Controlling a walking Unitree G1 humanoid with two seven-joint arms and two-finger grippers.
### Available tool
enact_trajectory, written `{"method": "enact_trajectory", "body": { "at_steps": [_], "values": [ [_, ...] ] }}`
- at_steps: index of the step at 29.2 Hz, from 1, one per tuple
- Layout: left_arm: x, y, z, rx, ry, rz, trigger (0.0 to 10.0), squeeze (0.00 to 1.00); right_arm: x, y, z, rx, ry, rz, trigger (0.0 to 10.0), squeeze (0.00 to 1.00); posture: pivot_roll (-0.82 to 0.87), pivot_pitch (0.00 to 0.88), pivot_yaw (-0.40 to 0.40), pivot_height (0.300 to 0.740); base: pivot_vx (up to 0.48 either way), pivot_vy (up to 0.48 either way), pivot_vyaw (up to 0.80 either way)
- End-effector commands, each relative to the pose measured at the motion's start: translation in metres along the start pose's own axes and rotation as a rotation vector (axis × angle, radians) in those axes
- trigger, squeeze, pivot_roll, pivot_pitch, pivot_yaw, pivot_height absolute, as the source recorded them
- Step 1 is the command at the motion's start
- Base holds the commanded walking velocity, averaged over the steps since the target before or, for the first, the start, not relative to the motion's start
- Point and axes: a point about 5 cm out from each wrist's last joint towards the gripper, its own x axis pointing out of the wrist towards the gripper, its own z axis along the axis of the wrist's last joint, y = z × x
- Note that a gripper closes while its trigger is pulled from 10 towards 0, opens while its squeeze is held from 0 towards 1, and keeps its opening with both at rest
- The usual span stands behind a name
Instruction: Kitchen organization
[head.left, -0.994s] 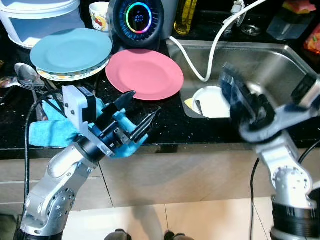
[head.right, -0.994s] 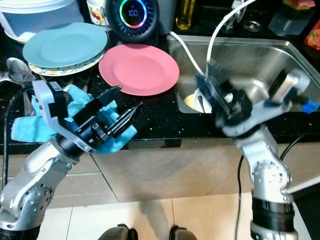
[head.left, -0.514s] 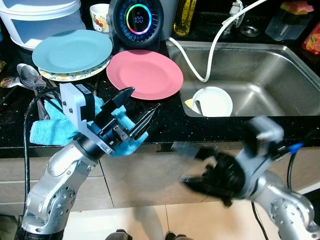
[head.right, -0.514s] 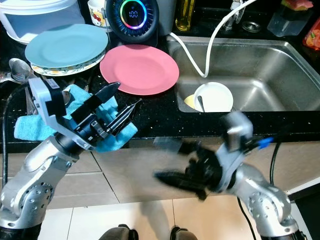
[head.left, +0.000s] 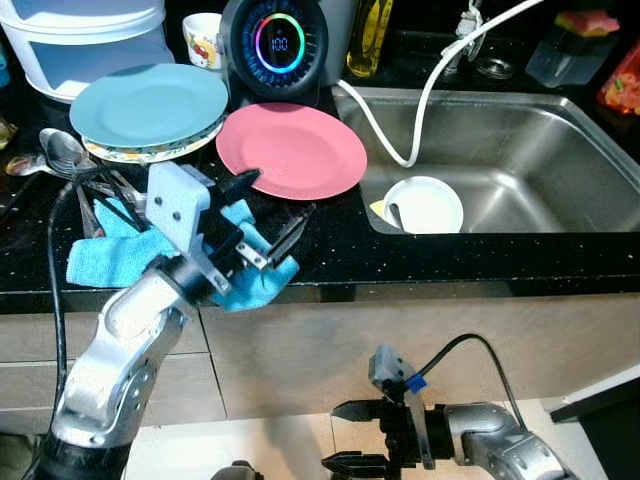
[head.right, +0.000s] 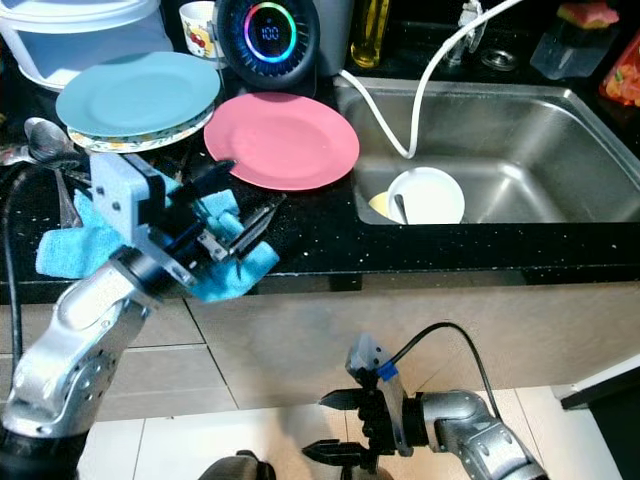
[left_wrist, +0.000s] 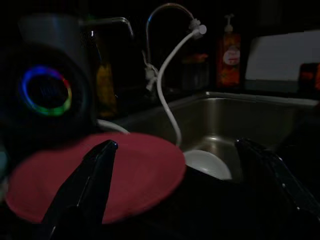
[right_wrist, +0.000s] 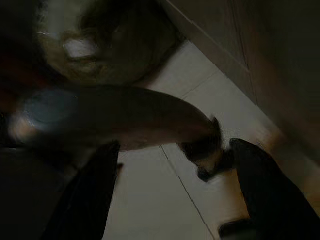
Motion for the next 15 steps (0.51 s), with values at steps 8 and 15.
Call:
{"method": "enact_trajectory", "body": {
  "at_steps": [8,15],
  "values": [
    [0.012,0.001,0.007,0.203,0.021,-0.075,10.0,0.0,0.009,-0.017,-0.042,0.075,0.122,-0.214,10.0,0.0,0.12,0.116,-0.029,0.74,0.0,0.0,0.0],
    [0.011,0.012,0.008,0.444,0.151,-0.229,10.0,0.0,0.009,-0.026,-0.067,0.113,0.215,-0.351,10.0,0.0,0.13,0.112,-0.035,0.74,0.0,0.0,0.0]
  ]
}}
